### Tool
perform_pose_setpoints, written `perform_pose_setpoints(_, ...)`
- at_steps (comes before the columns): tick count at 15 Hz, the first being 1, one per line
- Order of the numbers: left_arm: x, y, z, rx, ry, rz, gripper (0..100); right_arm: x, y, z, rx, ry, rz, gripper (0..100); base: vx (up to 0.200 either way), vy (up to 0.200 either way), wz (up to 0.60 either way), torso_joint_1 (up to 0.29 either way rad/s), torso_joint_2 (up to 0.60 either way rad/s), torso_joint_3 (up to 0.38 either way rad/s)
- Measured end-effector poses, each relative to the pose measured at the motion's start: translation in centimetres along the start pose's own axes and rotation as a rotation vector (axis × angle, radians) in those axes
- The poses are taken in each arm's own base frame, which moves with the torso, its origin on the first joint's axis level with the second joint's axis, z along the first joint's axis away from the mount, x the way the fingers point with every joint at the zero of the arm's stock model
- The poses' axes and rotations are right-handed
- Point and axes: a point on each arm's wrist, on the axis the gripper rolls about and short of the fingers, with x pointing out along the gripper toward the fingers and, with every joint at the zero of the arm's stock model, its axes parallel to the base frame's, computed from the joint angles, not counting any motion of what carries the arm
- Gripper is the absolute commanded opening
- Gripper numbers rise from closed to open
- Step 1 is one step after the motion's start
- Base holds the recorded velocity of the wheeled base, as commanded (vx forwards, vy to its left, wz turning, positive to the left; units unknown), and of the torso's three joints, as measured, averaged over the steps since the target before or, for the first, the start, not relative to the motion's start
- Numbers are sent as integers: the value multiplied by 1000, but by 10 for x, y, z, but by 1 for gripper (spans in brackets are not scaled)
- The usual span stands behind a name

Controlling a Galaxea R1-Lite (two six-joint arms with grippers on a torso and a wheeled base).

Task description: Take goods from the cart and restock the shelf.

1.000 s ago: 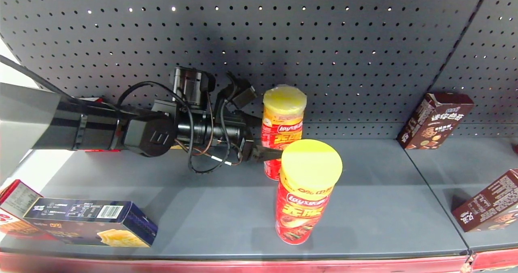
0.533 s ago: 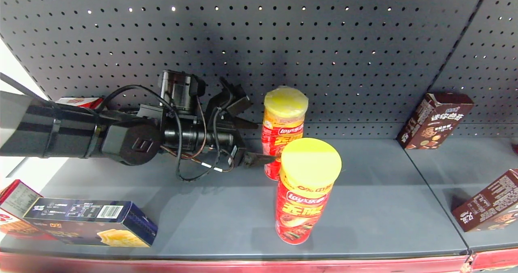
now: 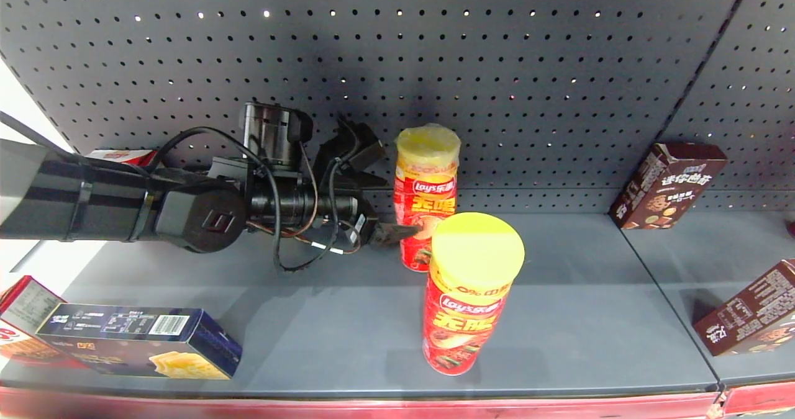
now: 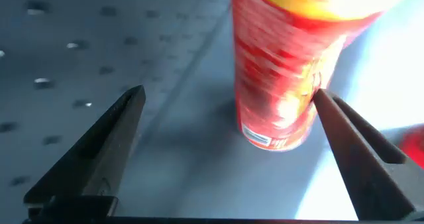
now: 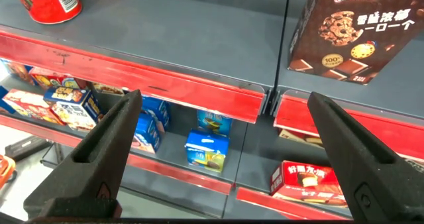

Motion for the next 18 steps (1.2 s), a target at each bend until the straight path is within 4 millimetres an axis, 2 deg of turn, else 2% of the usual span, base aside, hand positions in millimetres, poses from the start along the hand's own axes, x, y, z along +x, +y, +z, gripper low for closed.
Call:
perform_pose_setpoints(4,2,5,-4,-1,-5,20,100,0,0,0,0,0,0,100,0,0,0,0,0,0)
perform_pose_setpoints(7,1,1,-11,-12,17,10,100,0,0,0,0,0,0,100,0,0,0,0,0,0)
perform_pose_setpoints(10,-11,-7,-15,-20,43,15,100,0,0,0,0,0,0,100,0,0,0,0,0,0)
perform_pose_setpoints(14,-28,-13,-14,-9,107,167,100,0,0,0,0,0,0,100,0,0,0,0,0,0)
perform_pose_setpoints(16,-32,-13,-9,13,138,278,100,0,0,0,0,0,0,100,0,0,0,0,0,0)
perform_pose_setpoints(18,-33,-14,-6,41,135,312,100,0,0,0,0,0,0,100,0,0,0,0,0,0)
